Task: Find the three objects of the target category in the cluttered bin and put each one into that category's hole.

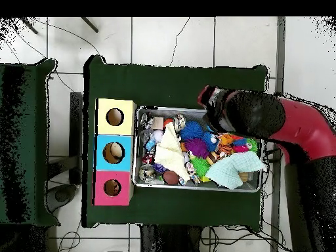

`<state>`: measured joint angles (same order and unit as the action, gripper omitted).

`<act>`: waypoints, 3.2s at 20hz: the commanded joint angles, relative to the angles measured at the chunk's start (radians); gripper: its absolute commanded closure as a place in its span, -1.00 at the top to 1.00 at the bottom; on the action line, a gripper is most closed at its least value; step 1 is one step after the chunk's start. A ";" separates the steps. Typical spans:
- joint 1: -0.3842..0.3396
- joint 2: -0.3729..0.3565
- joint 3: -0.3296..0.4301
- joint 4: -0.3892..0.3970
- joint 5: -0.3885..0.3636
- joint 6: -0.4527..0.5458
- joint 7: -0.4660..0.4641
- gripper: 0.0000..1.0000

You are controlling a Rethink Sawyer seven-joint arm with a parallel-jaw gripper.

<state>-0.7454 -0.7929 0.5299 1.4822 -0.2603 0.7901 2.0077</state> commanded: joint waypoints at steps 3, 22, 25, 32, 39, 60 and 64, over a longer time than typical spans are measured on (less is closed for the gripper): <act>0.057 -0.014 -0.096 -0.037 -0.274 0.160 -0.225 -1.00; 0.055 -0.101 -0.140 0.166 -0.327 -0.036 -0.076 -1.00; 0.050 -0.090 -0.131 0.170 -0.329 -0.055 -0.091 -1.00; 0.020 -0.049 -0.112 0.228 -0.325 -0.157 -0.088 -1.00; 0.010 -0.015 -0.111 0.233 -0.326 -0.208 -0.083 -1.00; 0.065 0.007 -0.172 0.260 -0.212 -0.310 0.144 1.00; 0.103 0.037 -0.224 0.241 -0.174 -0.323 0.219 1.00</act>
<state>-0.6760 -0.8191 0.3743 1.6746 -0.4810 0.5136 2.0079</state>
